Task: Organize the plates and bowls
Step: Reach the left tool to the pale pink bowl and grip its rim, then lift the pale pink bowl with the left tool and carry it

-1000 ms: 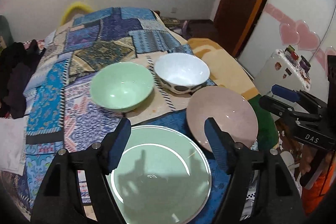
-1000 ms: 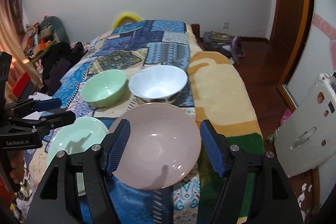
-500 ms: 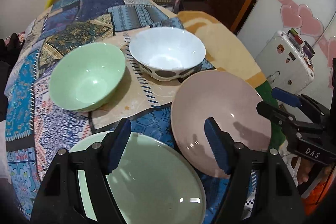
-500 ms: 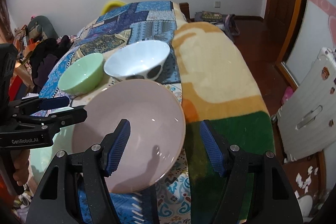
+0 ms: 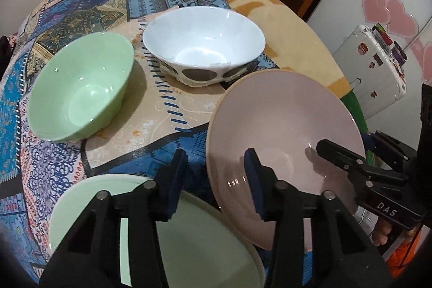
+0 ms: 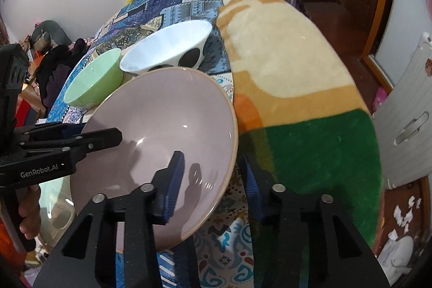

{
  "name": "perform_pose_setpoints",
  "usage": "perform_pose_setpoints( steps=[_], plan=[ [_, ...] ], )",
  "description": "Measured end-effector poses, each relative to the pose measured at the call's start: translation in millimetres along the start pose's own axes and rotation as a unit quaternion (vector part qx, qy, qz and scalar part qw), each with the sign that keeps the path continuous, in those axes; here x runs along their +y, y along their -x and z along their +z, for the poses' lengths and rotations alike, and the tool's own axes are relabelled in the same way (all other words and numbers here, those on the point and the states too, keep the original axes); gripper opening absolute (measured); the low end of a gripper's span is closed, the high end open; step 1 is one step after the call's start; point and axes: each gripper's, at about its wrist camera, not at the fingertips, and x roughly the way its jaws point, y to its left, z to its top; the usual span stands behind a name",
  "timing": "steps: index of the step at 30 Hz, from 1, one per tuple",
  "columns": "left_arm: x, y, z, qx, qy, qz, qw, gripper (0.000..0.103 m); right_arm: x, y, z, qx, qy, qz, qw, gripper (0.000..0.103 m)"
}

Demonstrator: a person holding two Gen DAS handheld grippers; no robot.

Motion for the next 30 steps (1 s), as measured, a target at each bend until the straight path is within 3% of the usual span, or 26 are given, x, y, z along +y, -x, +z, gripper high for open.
perform_pose_setpoints(
  steps=[9,12,30],
  plan=[
    [-4,-10,-3,0.005,-0.002,-0.003,1.0,0.028,-5,-4,-2,0.001,-0.016,0.012,1.0,0.022],
    [-7,-9,-3,0.01,-0.007,-0.012,0.9999,0.018,-1,0,-1,-0.003,-0.01,0.003,1.0,0.016],
    [-15,23,-10,-0.006,0.011,-0.027,0.9996,0.018,6,36,4,-0.039,-0.023,0.007,0.999,0.016]
  ],
)
